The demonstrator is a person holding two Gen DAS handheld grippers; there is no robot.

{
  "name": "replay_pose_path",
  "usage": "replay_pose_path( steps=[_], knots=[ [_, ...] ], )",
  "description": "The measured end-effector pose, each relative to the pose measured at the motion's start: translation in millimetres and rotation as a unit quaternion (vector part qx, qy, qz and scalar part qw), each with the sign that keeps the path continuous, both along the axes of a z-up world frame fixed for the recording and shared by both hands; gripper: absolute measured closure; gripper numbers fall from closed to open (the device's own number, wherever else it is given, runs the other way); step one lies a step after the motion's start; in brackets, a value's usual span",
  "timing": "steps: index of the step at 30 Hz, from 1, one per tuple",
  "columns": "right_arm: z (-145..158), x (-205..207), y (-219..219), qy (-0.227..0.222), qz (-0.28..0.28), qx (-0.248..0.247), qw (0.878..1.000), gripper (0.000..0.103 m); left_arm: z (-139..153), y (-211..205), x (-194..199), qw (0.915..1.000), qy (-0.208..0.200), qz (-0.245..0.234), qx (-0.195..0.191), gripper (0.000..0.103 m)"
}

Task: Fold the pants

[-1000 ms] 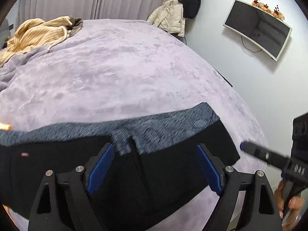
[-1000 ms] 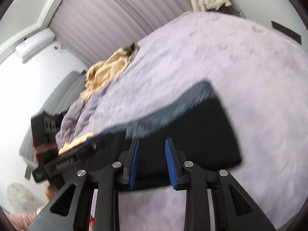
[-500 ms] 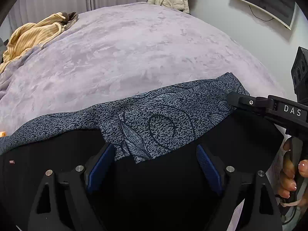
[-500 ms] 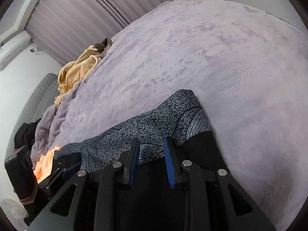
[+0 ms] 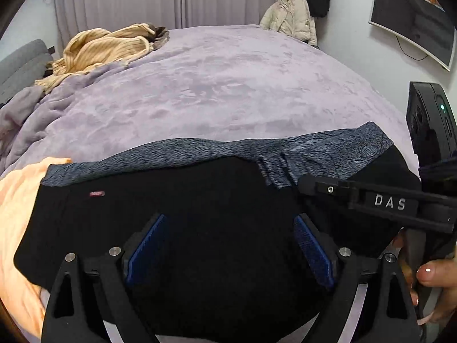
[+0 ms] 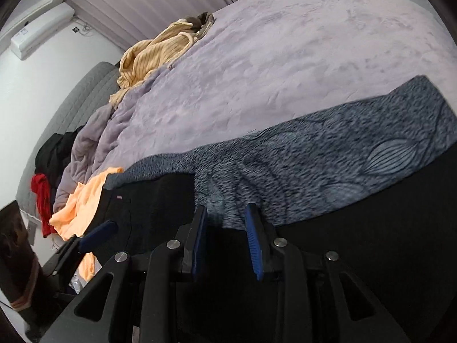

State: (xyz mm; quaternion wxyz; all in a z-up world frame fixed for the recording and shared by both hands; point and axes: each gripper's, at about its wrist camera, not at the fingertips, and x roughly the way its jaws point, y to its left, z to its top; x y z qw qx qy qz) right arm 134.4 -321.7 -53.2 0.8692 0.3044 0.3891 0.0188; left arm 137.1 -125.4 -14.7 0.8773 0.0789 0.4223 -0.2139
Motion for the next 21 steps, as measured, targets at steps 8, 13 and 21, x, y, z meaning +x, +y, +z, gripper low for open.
replay_pose_path(
  steps=[8,13,21],
  knots=[
    [12,-31,27,-0.008,0.014,-0.044,0.999,0.071,-35,60,9,0.9962,0.054,0.061,-0.028,0.012],
    [22,-52,30,-0.021,0.009,-0.018,1.000,0.071,-41,50,-4,0.9982,0.018,0.055,0.019,0.012],
    [27,-80,39,-0.021,0.000,-0.006,1.000,0.064,-33,58,-9,0.9975,0.028,0.065,0.007,0.012]
  ],
)
